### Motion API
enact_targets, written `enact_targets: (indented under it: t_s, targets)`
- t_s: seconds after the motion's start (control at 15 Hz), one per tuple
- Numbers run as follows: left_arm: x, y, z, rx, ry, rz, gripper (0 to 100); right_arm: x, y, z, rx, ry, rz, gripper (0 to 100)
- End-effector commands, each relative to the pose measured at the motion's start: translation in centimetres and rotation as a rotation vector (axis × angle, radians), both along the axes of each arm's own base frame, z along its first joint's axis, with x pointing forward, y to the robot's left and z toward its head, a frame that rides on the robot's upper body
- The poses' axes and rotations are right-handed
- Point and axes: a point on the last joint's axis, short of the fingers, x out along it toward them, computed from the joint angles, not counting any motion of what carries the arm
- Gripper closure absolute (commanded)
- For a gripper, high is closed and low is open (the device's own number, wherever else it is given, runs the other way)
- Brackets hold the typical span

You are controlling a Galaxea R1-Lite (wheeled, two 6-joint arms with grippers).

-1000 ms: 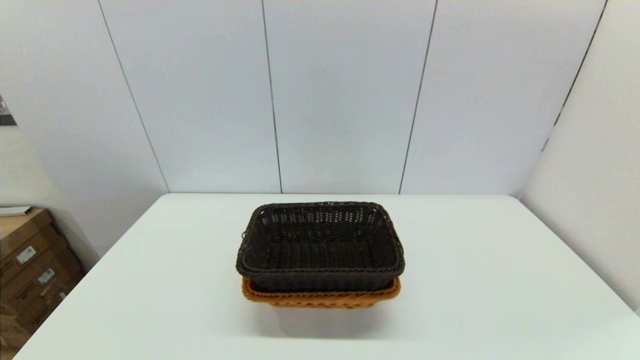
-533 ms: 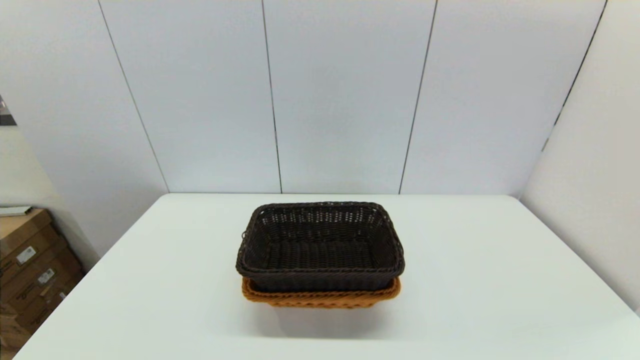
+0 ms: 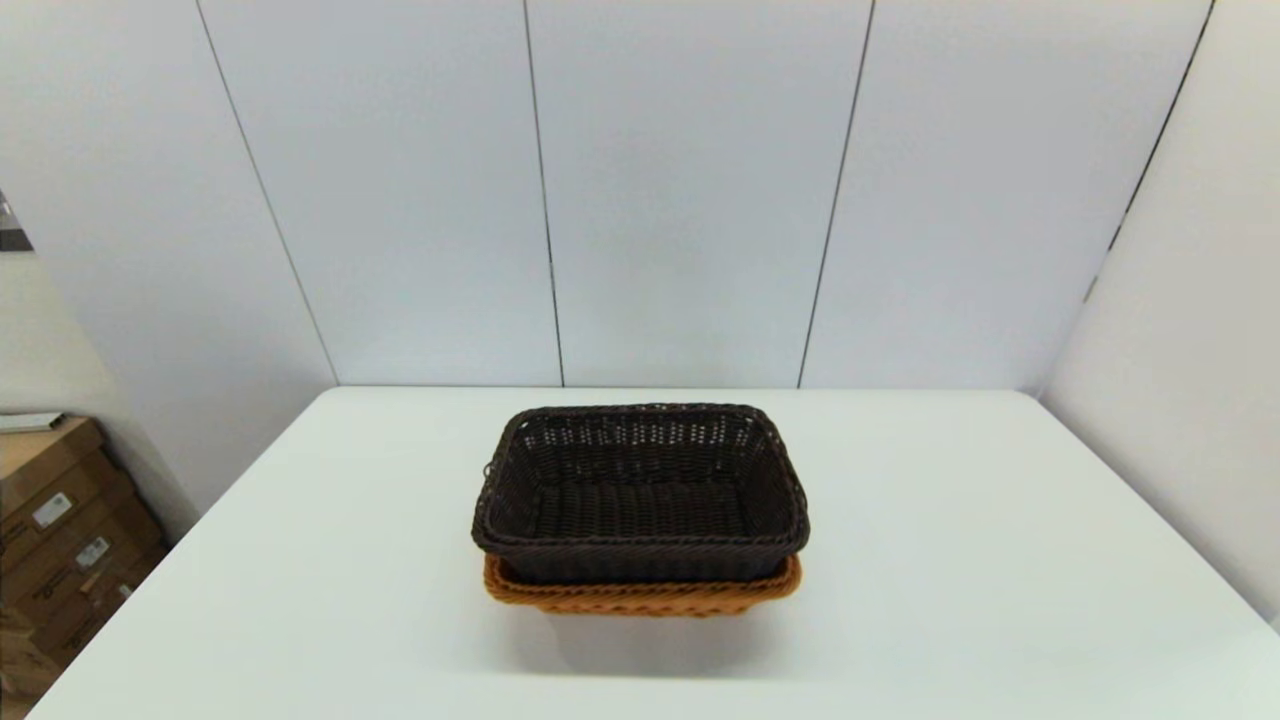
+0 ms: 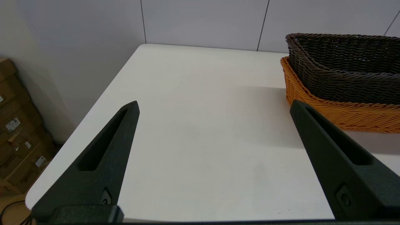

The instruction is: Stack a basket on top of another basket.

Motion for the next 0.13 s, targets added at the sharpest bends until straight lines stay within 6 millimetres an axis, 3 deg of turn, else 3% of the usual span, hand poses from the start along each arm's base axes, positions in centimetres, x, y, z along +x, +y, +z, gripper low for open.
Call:
enact_targets:
  t_s: [0.07,0.13]
  targets:
    - [0.00,0.00,0.00,-0.001,0.000,0.001,0,0.01,0.00,0.02,0.000,0.001,0.000,0]
    - [0.00,0.00,0.00,-0.001,0.000,0.001,0,0.01,0.00,0.02,0.000,0.001,0.000,0]
